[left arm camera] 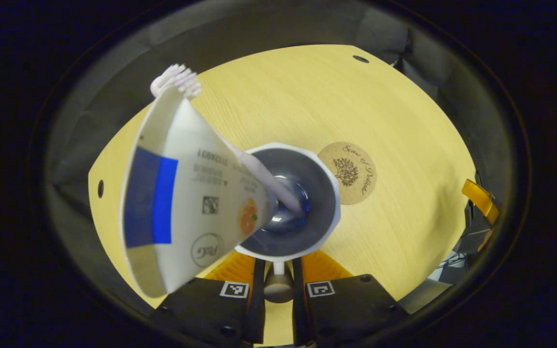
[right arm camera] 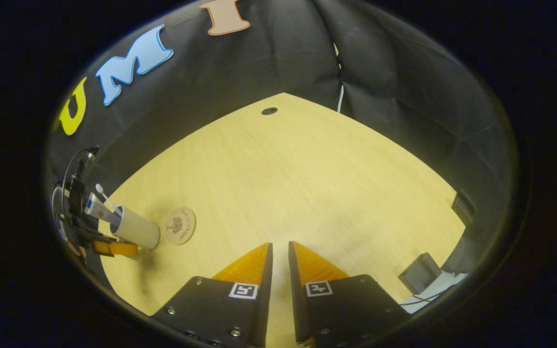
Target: Put the toothbrush and toothpaste on the desktop into the cup, then pick up the cup and place it on the coaster on the desktop.
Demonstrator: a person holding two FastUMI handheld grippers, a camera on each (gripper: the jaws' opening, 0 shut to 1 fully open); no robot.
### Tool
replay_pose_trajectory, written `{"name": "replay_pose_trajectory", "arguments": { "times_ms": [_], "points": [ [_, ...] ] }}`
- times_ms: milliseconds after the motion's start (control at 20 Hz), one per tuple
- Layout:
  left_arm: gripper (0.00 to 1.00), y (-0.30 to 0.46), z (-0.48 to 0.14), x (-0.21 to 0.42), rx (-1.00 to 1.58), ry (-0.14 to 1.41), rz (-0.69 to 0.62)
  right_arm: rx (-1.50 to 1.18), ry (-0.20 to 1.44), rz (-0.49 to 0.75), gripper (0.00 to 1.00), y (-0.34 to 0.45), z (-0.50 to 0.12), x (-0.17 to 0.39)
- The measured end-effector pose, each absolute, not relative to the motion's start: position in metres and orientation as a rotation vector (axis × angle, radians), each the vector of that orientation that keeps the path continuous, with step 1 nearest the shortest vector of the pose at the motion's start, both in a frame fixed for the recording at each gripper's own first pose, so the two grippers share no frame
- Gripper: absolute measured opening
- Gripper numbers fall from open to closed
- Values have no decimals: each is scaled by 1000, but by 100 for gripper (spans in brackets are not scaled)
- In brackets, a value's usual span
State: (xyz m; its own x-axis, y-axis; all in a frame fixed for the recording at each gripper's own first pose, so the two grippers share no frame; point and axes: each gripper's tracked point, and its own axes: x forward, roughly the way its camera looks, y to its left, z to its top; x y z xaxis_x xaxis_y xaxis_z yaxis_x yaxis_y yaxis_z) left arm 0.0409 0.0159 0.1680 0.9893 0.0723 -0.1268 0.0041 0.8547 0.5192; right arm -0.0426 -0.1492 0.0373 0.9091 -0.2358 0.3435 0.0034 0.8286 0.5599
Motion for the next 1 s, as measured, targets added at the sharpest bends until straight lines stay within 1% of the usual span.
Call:
{"name": "replay_pose_trajectory", "arguments": {
  "times_ms": [450,600,1000],
  "points": [
    [29,-24,169,31,598,136,4,569,-409,-110,22,-146,37,-41],
    [29,-31,172,18,614,139,-4,567,-404,-104,22,-144,33,-40],
    [29,-26,161,12,654,154,-24,584,-397,-97,21,-148,23,-39]
  ]
}}
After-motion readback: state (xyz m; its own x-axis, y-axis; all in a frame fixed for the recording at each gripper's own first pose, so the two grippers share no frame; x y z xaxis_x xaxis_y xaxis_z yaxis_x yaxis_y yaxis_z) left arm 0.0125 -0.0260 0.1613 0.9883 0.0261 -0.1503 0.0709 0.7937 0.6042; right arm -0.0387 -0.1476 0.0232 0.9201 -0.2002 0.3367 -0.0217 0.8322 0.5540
